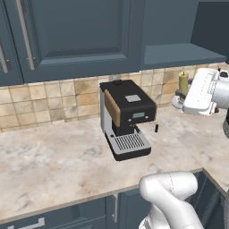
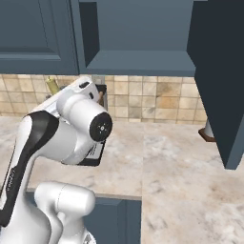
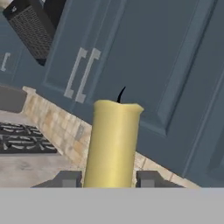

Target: Get the candle and the liquor from the cabinet and move them to the dining counter.

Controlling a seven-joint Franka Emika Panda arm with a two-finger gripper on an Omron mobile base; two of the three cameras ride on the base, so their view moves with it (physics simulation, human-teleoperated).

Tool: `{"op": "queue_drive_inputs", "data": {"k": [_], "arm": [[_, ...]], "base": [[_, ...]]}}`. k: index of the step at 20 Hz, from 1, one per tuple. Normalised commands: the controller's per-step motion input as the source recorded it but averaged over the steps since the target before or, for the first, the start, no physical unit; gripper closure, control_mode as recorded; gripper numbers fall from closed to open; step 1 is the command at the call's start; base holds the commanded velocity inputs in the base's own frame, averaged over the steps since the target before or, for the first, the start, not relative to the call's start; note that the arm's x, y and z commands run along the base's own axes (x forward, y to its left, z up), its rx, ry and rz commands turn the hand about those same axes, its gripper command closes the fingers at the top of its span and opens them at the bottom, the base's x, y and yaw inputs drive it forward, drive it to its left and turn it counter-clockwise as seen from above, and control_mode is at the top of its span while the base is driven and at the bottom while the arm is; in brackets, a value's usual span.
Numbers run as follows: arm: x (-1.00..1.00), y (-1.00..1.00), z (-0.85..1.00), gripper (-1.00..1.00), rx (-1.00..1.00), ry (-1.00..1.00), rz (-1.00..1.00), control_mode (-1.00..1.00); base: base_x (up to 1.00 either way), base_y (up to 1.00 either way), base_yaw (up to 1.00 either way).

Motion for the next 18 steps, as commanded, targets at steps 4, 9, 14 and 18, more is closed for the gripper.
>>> {"op": "queue_drive_inputs", "data": {"k": [4, 9, 14, 18], "arm": [[-0.55, 0.39, -0.59, 1.00, -0.07, 0.18, 0.02, -1.00], [-0.11, 0.41, -0.43, 1.00, -0.05, 0.26, 0.00, -1.00], [0.00, 0.02, -0.10, 1.00, 0.00, 0.08, 0.00, -1.00], [-0.01, 0.03, -0.15, 1.00, 0.00, 0.00, 0.00, -1.00]], "base": [[0.00, 0.00, 0.00], [0.00, 0.00, 0.00], [0.00, 0.00, 0.00], [0.00, 0.00, 0.00]]}}
